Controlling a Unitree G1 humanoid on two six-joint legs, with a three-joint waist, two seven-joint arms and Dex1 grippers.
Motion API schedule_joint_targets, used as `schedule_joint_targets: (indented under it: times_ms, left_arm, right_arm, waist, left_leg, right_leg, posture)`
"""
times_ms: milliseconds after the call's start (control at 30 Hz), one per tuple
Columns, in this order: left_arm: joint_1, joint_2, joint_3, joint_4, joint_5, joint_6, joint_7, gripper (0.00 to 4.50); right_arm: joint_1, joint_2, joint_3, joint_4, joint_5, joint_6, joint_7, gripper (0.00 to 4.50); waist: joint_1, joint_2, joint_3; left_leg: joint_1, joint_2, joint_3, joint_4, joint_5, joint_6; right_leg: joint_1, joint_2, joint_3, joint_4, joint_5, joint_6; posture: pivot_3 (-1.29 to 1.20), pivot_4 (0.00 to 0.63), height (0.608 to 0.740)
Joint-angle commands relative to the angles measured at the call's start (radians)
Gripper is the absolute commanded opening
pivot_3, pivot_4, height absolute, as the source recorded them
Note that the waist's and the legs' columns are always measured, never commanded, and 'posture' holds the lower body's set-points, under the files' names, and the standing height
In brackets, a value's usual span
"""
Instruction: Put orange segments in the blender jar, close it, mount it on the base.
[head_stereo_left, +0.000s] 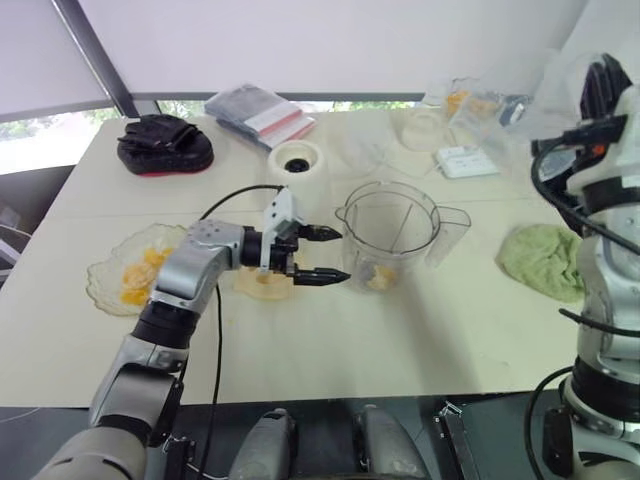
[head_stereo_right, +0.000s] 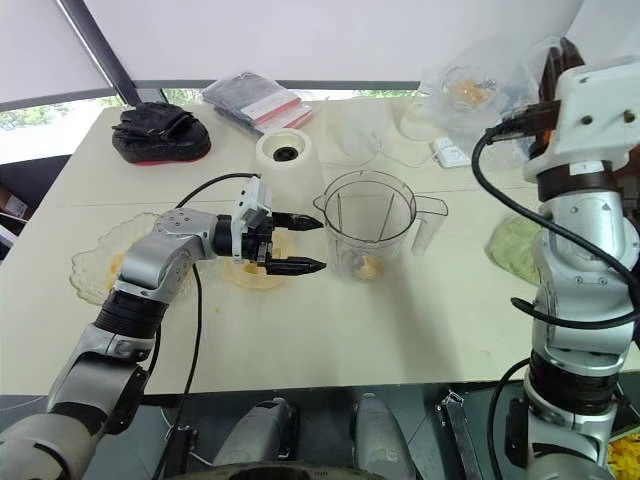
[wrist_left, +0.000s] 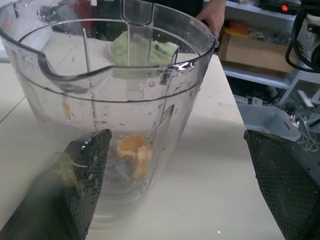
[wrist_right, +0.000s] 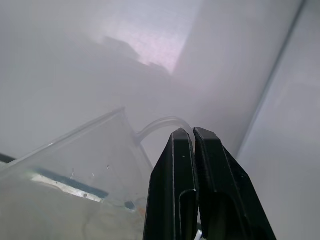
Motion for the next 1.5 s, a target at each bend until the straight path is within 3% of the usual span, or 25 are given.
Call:
schedule_joint_targets:
  times_ms: [33, 367, 1500]
  left_arm:
    - [-0.025, 0.003, 0.002, -0.008, 0.001, -0.019, 0.000, 4.43]
    - [-0.034, 0.010, 0.002, 0.000, 0.005, -0.022, -0.011, 4.43]
    - [-0.035, -0.003, -0.003, 0.003, 0.022, -0.031, -0.023, 4.43]
  right_arm:
    - [0.005, -0.039, -0.003, -0.074, -0.021, -0.039, 0.049, 0.05]
    - [0.092, -0.146, 0.036, -0.125, -0.096, -0.106, 0.200, 0.05]
    - [0.157, -0.124, 0.063, -0.091, -0.245, -0.212, 0.309, 0.05]
  waist:
    - [-0.001, 0.000, 0.000]
    - [0.000, 0.000, 0.000]
    - [0.001, -0.001, 0.001]
  left_leg:
    - [0.000, 0.000, 0.000, 0.000, 0.000, 0.000]
    - [0.000, 0.000, 0.000, 0.000, 0.000, 0.000]
    - [0.000, 0.000, 0.000, 0.000, 0.000, 0.000]
  right_leg:
    - [0.000, 0.000, 0.000, 0.000, 0.000, 0.000]
    - [0.000, 0.000, 0.000, -0.001, 0.000, 0.000]
    - [0.000, 0.000, 0.000, -0.001, 0.000, 0.000]
  posture:
    - [0.00, 0.150, 0.740]
    - [0.00, 0.150, 0.740]
    - [0.00, 0.150, 0.740]
